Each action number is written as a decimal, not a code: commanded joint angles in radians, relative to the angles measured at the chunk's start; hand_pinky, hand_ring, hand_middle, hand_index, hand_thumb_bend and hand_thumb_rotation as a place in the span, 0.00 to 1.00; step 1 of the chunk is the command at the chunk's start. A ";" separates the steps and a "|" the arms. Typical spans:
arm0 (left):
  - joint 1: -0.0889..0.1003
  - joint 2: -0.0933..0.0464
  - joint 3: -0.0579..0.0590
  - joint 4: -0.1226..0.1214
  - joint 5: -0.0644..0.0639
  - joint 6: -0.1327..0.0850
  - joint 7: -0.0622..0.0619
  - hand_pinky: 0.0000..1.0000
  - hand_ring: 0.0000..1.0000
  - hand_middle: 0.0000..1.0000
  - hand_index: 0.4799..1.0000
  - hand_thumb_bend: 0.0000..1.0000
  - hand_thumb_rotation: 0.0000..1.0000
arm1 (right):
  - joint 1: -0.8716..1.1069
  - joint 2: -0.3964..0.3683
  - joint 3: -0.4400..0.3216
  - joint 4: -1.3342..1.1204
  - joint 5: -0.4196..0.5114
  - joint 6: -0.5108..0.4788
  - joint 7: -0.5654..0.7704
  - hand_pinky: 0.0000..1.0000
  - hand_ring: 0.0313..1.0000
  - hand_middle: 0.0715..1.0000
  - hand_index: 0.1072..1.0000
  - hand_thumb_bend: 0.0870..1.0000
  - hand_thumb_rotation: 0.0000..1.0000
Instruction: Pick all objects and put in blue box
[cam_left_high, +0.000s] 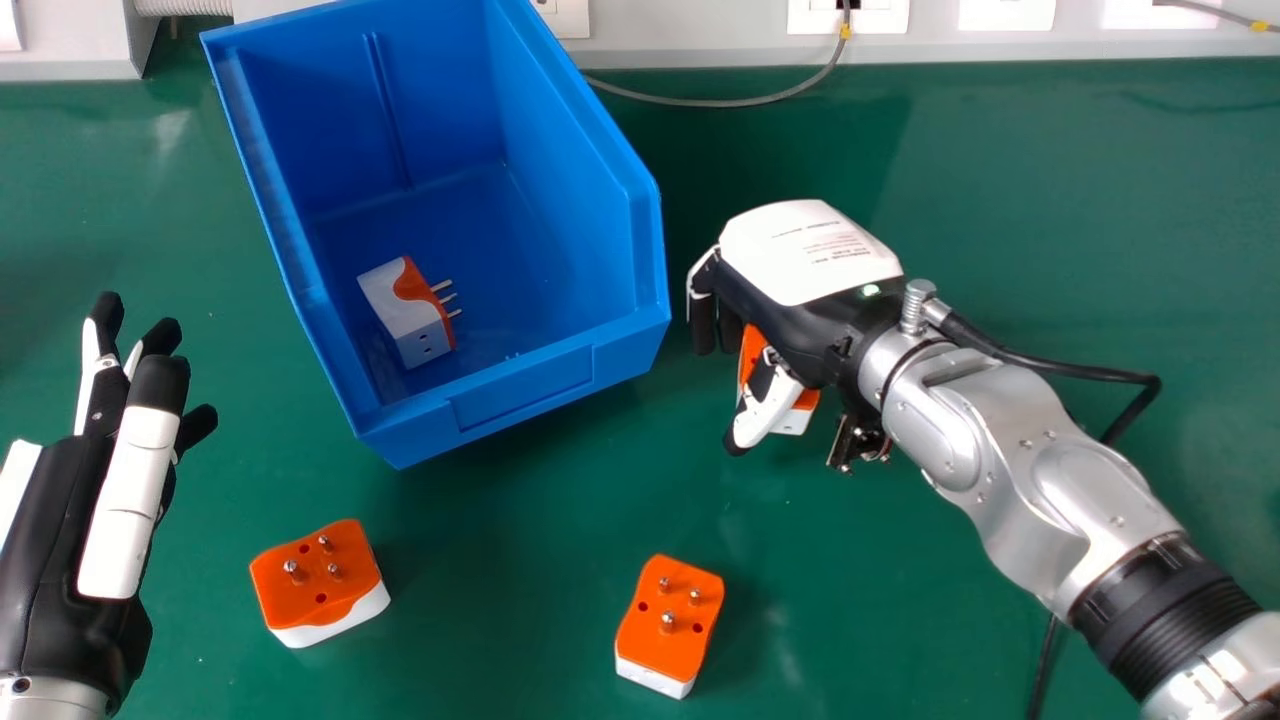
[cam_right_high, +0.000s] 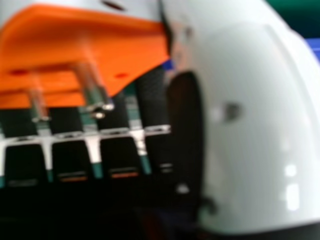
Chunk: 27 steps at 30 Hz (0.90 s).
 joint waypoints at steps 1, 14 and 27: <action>-0.007 0.010 0.011 -0.003 -0.006 -0.027 -0.005 0.92 0.99 0.99 1.00 0.88 0.95 | 0.005 -0.017 -0.032 -0.052 0.016 0.001 -0.004 0.37 0.42 0.46 0.43 0.45 0.00; -0.015 0.014 0.018 0.014 -0.005 -0.042 -0.017 0.93 0.99 0.99 1.00 0.88 0.95 | 0.066 -0.073 -0.072 -0.198 0.025 -0.013 0.059 0.38 0.44 0.47 0.41 0.45 0.00; -0.023 0.014 0.023 0.022 -0.005 -0.042 -0.023 0.93 0.99 0.99 1.00 0.87 0.95 | 0.166 -0.133 -0.116 -0.423 0.033 -0.024 0.129 0.37 0.44 0.47 0.40 0.45 0.00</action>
